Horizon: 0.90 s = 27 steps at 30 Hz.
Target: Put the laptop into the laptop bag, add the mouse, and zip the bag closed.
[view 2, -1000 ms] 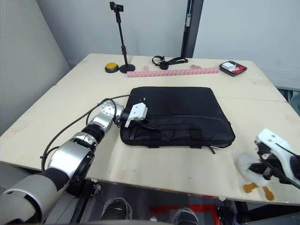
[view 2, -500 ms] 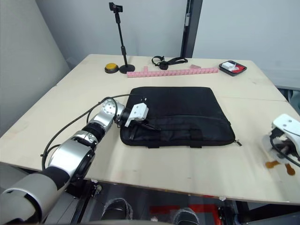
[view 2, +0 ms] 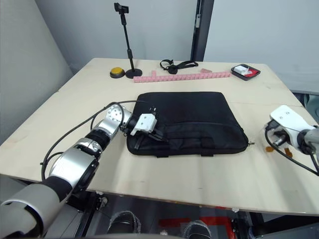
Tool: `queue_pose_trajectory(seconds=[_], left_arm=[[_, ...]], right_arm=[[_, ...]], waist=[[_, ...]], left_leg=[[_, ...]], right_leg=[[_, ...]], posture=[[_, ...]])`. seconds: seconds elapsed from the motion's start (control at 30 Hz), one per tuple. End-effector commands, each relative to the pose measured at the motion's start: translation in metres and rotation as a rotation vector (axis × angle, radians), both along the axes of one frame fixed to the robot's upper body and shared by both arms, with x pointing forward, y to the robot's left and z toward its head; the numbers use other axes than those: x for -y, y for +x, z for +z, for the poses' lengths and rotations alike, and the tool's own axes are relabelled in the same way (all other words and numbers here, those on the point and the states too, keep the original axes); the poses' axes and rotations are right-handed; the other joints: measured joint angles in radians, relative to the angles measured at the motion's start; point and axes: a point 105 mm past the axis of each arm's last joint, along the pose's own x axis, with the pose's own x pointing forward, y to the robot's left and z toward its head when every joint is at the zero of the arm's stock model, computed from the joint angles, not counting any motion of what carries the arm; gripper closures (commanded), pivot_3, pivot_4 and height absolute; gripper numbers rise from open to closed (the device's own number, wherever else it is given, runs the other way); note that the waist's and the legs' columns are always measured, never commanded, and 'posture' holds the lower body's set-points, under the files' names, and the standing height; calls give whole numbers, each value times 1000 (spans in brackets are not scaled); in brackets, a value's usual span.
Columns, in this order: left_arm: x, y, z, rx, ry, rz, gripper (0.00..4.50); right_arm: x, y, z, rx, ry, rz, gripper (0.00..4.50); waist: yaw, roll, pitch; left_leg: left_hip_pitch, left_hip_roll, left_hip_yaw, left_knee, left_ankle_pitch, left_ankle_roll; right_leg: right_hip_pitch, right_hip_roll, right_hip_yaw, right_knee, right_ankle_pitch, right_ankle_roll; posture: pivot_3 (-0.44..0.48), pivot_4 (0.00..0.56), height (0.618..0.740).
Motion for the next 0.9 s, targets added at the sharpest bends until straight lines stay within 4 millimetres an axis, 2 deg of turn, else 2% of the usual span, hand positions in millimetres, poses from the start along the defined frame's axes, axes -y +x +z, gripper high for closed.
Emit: queue_pose_trajectory(seconds=[0.03, 0.2, 0.27, 0.4, 0.57, 0.7, 0.9], left_arm=[[-19, -10, -37, -59, 178, -11, 4500], [-19, -10, -38, -62, 179, -7, 4500], [-20, -10, -39, -58, 185, -9, 4500], [-20, -11, -40, -57, 184, -12, 4500], [-21, -13, -43, -60, 181, -14, 4500], [-22, -13, -43, -65, 179, -9, 4500], [-23, -15, -45, -66, 188, -20, 4500]], right_arm=[[-11, 9, 22, 81, -54, 17, 4483], [-21, 24, 27, 102, -92, 13, 4483], [-26, 34, 22, 84, -125, -1, 4483], [-20, 44, 12, 16, -290, -21, 4483], [-16, 44, 5, -60, -396, -22, 4483], [-14, 52, 9, -20, -431, -44, 4483], [-26, 68, 12, 54, -454, -3, 4483]], waist=[[-3, 0, 0], [-12, 0, 0], [-22, 0, 0], [-28, 1, -1], [-28, 1, 0], [-29, 0, 0], [-34, 0, -1]], left_leg=[[1, 0, 0, 0, 0, 0], [2, 0, 0, 0, 0, 0], [2, 0, 0, 0, 0, 0], [2, 0, 0, 0, 0, 0], [2, 0, 0, 0, 0, 0], [3, 0, 0, 0, 0, 0], [4, 0, 1, 0, 0, 0]], right_leg=[[1, 0, 0, 0, 0, 0], [2, 0, 0, 0, 0, 0], [3, 0, 1, 0, 0, 0], [3, 0, 0, 0, 0, 0], [3, 0, 0, -2, 0, 0], [4, -1, 0, -1, 0, 0], [5, -1, 0, -1, 0, 0]], posture=[[0, 150, 739], [0, 150, 739], [0, 150, 739], [0, 150, 739], [0, 150, 739], [0, 150, 739], [0, 150, 739]])
